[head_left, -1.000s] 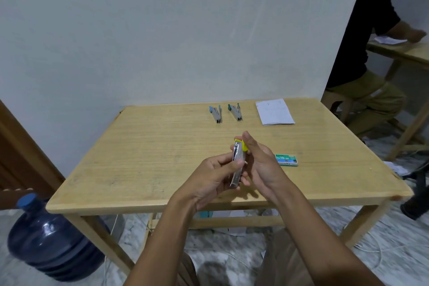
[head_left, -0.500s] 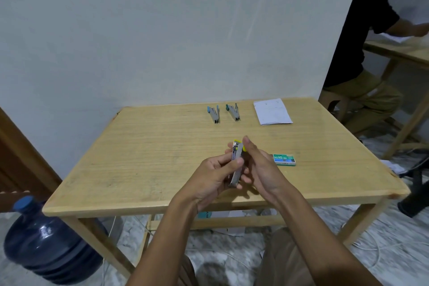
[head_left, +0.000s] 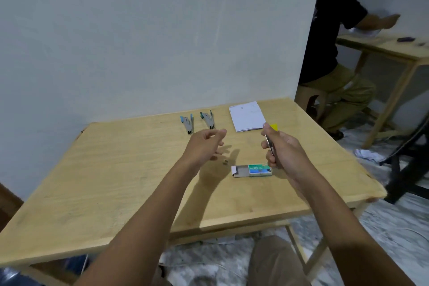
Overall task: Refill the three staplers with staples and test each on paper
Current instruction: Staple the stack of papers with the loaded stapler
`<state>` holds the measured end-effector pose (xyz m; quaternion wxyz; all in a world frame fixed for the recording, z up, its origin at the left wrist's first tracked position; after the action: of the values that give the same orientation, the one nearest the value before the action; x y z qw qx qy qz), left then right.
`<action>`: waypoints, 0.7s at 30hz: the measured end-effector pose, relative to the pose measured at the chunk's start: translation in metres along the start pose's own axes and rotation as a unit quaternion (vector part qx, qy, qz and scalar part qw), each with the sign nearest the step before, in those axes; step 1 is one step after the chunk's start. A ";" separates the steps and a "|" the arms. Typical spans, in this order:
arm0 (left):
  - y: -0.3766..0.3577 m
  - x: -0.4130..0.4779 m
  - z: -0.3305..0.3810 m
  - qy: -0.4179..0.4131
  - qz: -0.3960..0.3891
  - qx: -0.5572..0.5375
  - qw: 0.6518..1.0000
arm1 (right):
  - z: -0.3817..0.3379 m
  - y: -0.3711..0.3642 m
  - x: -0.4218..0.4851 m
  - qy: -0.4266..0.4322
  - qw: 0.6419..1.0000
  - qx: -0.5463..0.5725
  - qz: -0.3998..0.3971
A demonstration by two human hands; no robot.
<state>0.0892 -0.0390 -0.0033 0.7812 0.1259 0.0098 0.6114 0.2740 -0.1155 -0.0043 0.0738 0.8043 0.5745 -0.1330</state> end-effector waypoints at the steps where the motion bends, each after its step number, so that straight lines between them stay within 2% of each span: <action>1: -0.010 0.017 -0.004 -0.002 -0.007 0.032 0.999 | -0.003 0.005 0.005 -0.006 1.000 -0.006 0.011; 7: -0.068 0.109 -0.025 0.011 -0.035 0.213 0.976 | -0.010 0.036 0.041 -0.011 0.999 -0.038 0.038; 13: -0.089 0.167 -0.038 0.061 -0.046 0.363 0.929 | -0.018 0.054 0.080 -0.014 0.997 -0.056 0.059; 17: -0.092 0.182 -0.047 0.085 -0.041 0.360 0.928 | -0.020 0.057 0.098 -0.013 0.996 -0.055 0.061; 21: -0.094 0.195 -0.054 0.121 -0.034 0.290 0.949 | -0.021 0.052 0.107 -0.012 0.997 -0.045 0.058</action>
<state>0.2189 0.1366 -0.0484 0.7243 0.2718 0.2854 0.5658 0.3583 -0.0304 -0.0175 0.1243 0.8307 0.5310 -0.1120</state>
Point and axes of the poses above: each hand's wrist, its own x-axis towards the middle knuckle, its own y-axis out of the back of the hand, z = x × y, the point moved 1 cm from there along x, towards the middle knuckle, and after that the axes turned 14 degrees about -y, right-handed, at the moved point
